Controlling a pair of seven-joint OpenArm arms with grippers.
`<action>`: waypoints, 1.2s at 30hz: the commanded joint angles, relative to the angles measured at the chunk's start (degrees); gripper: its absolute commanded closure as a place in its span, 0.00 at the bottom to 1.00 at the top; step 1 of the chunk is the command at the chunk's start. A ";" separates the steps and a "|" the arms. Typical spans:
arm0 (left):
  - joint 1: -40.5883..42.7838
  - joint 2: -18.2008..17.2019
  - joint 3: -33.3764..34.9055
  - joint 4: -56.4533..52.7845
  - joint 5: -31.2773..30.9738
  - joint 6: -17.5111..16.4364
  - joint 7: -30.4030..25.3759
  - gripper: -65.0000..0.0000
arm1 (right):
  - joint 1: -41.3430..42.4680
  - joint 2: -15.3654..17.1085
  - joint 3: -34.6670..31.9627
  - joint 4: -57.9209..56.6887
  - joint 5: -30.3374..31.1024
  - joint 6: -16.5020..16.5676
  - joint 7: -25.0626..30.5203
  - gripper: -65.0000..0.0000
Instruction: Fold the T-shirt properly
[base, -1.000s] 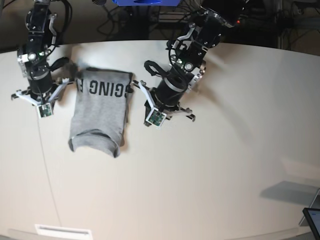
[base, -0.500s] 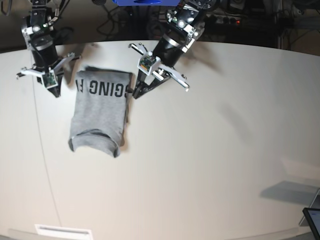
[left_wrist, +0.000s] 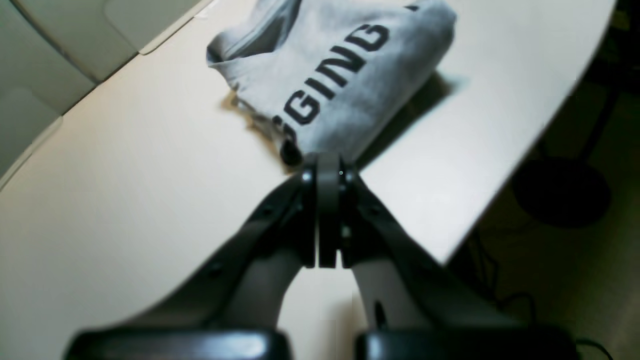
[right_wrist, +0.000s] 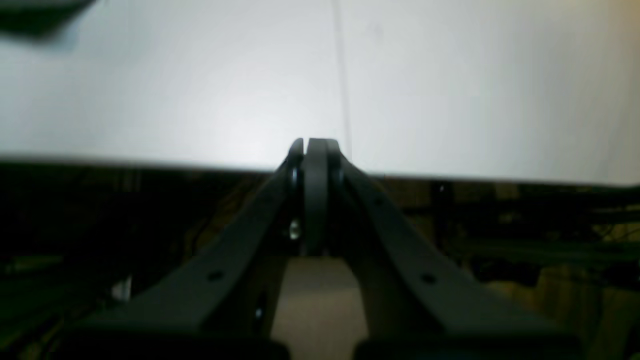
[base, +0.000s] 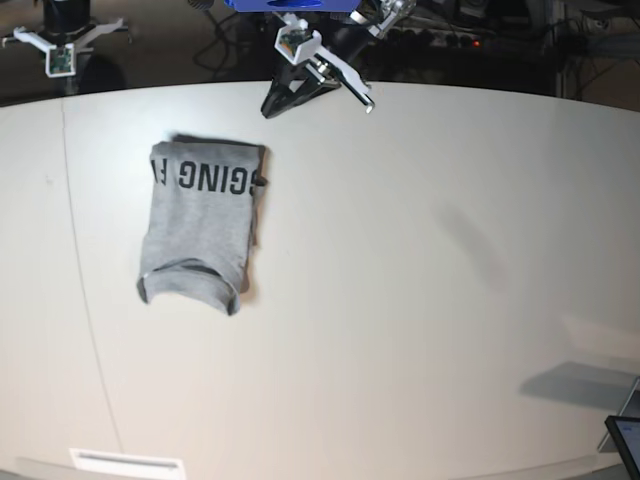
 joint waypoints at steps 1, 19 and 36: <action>0.59 -0.29 0.12 2.26 -1.00 0.86 -1.31 1.00 | -2.44 -0.13 0.35 1.16 0.23 -0.86 1.74 1.00; 12.19 -6.89 -2.34 -6.88 -13.30 0.86 6.77 1.00 | -4.46 -0.13 -2.55 -7.99 0.41 -0.86 -20.24 1.00; 22.74 -6.71 0.03 -6.17 -8.47 5.08 13.46 1.00 | 2.57 4.71 -2.64 -24.16 0.14 -0.86 -20.51 1.00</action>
